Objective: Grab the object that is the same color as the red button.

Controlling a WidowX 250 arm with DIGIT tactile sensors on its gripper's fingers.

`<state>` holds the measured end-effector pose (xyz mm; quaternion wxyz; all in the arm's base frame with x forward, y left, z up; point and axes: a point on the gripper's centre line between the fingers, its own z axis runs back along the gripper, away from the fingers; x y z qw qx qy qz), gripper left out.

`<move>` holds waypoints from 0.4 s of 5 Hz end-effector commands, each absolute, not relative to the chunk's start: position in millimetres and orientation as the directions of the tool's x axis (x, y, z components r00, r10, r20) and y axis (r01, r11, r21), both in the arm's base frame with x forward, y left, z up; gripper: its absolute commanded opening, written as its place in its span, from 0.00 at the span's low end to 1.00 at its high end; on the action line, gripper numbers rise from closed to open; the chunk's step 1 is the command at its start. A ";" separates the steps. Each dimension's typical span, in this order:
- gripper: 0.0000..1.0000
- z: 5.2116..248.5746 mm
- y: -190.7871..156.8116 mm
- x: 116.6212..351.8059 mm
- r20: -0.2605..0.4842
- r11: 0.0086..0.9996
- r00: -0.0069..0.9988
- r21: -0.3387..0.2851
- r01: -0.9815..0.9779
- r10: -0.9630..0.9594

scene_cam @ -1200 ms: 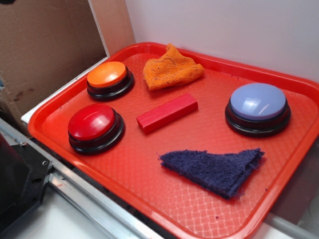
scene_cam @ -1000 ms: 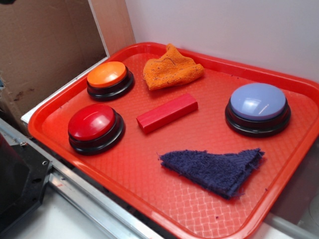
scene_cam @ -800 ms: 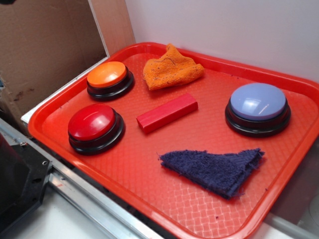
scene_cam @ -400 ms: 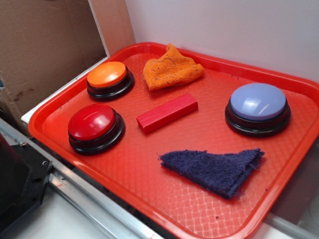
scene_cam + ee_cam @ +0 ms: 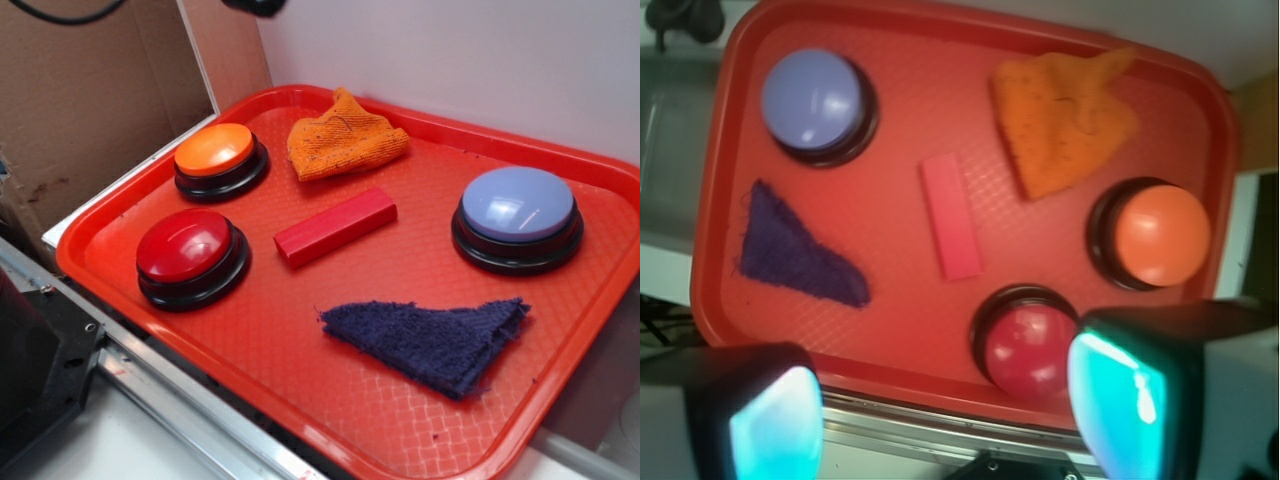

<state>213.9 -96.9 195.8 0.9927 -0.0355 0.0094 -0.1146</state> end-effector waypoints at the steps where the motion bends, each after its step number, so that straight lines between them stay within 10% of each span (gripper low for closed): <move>1: 1.00 208.8 -103.5 216.7 0.046 0.971 0.973 -0.078 0.228 -0.225; 2: 1.00 180.1 -143.6 165.5 0.049 0.909 0.911 -0.057 0.413 -0.410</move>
